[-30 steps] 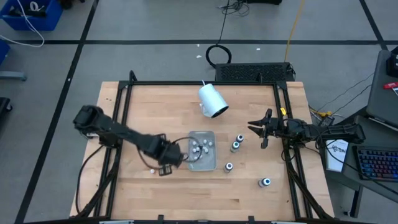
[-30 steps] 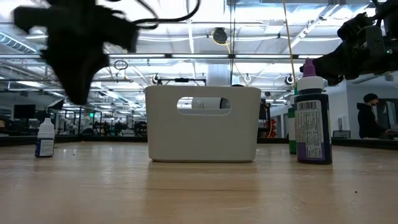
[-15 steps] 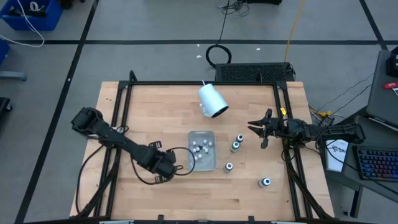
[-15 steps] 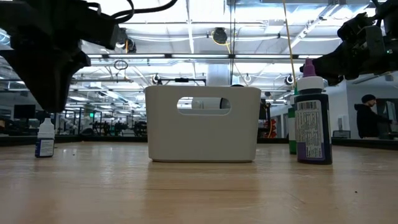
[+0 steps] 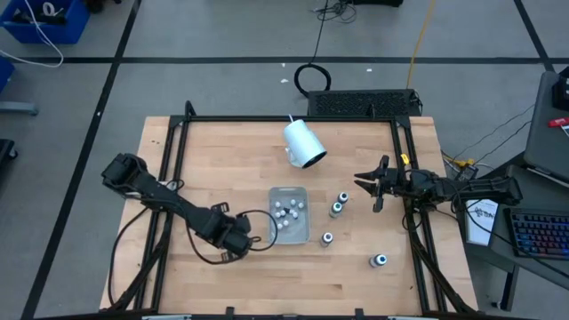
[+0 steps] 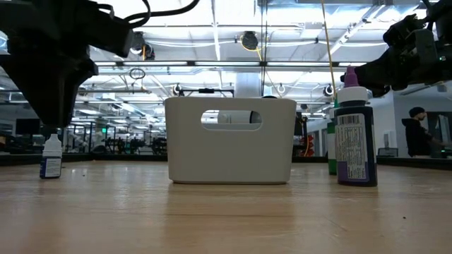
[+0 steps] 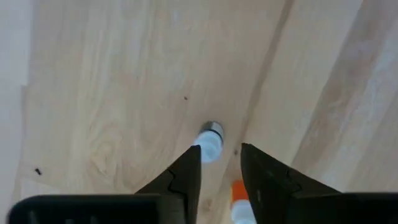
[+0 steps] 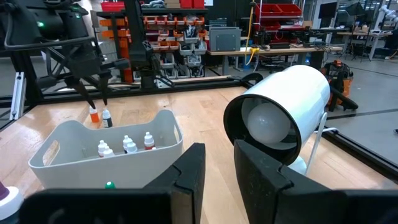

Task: Pick & Place food coloring
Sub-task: Put the small blue food coloring bottle into the gray bin

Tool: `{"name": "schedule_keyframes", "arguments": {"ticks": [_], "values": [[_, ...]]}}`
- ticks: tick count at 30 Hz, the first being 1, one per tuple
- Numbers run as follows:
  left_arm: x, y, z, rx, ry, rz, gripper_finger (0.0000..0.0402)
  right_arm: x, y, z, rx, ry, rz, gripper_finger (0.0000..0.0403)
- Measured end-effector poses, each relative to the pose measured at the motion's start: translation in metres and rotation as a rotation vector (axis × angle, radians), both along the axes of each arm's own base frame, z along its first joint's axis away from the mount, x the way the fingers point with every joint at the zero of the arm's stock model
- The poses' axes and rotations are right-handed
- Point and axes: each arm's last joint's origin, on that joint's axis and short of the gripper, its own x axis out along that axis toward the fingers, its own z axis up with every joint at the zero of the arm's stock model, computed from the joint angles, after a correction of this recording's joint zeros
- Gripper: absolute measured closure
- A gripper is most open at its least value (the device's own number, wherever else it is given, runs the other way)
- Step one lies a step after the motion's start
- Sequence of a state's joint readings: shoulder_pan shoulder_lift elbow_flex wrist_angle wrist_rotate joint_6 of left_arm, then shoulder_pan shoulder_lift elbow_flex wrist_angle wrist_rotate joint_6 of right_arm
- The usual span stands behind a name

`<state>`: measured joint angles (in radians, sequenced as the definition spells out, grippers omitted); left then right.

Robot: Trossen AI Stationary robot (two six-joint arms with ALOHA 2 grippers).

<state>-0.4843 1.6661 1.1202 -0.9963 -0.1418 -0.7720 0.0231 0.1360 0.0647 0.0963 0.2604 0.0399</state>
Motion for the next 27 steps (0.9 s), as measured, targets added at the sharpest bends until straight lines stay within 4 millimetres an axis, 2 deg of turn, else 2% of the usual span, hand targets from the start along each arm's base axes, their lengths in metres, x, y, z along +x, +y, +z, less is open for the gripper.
{"name": "schedule_keyframes", "arguments": {"ticks": [6, 10, 16, 27], "values": [[0.000, 0.001, 0.000, 0.015, -0.005, -0.001, 0.0223, 0.000, 0.000, 0.000, 0.000, 0.000, 0.000, 0.0325], [-0.006, 0.004, -0.010, 0.006, 0.034, 0.016, 0.0201, 0.000, 0.000, 0.000, 0.000, 0.000, 0.000, 0.0325], [-0.013, 0.008, -0.025, 0.018, 0.057, 0.030, 0.0205, 0.000, 0.000, 0.000, 0.000, 0.000, 0.000, 0.0325], [-0.012, 0.008, -0.026, 0.008, 0.043, -0.002, 0.0221, 0.000, 0.000, 0.000, 0.000, 0.000, 0.000, 0.0325]]}}
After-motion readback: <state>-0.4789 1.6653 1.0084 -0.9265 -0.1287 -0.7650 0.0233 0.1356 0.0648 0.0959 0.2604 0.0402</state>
